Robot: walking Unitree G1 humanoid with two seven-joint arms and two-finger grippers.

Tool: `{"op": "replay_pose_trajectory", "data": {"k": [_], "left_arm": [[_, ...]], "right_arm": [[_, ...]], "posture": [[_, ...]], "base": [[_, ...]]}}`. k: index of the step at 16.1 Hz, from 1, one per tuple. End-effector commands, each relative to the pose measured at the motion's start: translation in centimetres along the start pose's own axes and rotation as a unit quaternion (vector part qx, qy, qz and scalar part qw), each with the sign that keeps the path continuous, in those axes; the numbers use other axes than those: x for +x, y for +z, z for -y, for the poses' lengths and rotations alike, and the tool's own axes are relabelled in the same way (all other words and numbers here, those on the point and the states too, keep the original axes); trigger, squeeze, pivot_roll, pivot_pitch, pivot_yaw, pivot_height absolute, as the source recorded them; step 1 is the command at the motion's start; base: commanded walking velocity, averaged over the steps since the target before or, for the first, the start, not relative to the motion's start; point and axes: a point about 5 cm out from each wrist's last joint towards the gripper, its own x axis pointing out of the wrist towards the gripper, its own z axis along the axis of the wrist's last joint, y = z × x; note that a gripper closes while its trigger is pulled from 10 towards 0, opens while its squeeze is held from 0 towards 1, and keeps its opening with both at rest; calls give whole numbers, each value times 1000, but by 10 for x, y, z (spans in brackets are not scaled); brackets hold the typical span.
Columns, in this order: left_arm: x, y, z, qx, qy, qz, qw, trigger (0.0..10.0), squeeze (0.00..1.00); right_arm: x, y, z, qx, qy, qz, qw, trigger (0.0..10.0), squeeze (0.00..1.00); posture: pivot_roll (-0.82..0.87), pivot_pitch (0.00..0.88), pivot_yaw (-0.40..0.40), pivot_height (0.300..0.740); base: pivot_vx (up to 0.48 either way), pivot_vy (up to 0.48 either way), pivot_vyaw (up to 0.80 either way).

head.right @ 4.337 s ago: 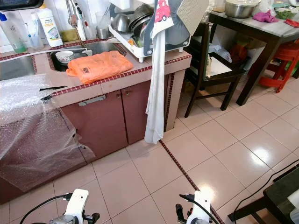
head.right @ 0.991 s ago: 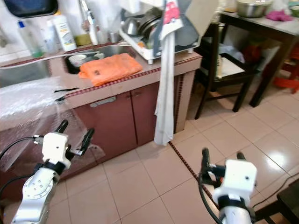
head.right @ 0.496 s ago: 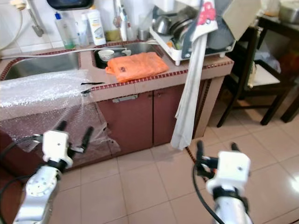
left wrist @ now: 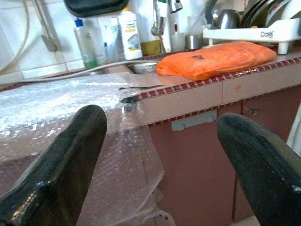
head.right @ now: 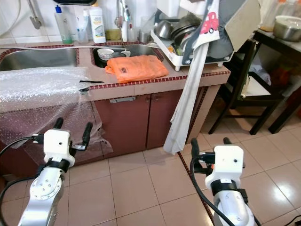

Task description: Kitchen organization

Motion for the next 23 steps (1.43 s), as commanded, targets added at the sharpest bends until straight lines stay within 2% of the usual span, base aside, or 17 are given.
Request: {"op": "replay_pose_trajectory", "data": {"k": [1,6,10,13,16,18,20,21,23], "left_arm": [[-2,6,0,6,2,4,1000,10000,0],[-10,12,-7,23,9,-5,1000,10000,0],[5,21,-6,10,7,-8,1000,10000,0],[11,28,-2,7,1,-3,1000,10000,0],[10,24,-2,3,21,1,1000,10000,0],[15,30,-1,-11,37,4,999,10000,0],[23,36,-1,-1,50,17,999,10000,0],[23,40,-8,-15,55,17,998,10000,0],[26,41,-11,-19,60,18,998,10000,0]], "right_arm": [[1,2,-2,1,10,-2,1000,10000,0],[6,1,-9,7,25,-4,1000,10000,0],[22,17,-11,17,21,24,999,10000,0],[21,26,-9,18,27,33,999,10000,0],[22,19,-3,12,20,22,999,10000,0],[27,26,3,8,13,31,999,10000,0],[36,27,10,20,-5,34,999,10000,0],[38,30,9,35,-7,39,999,10000,0],[40,34,3,42,8,48,998,10000,0]], "posture": [[-41,23,-80,740],[-13,56,-54,740],[-20,70,-53,740],[-21,81,-80,740],[-32,87,-80,740],[-37,67,-75,740],[-24,39,-87,740],[-22,23,-92,740],[-18,10,-86,740]], "base": [[0,0,0],[0,0,0],[0,0,0],[0,0,0],[0,0,0],[0,0,0],[0,0,0],[0,0,0],[0,0,0]]}}
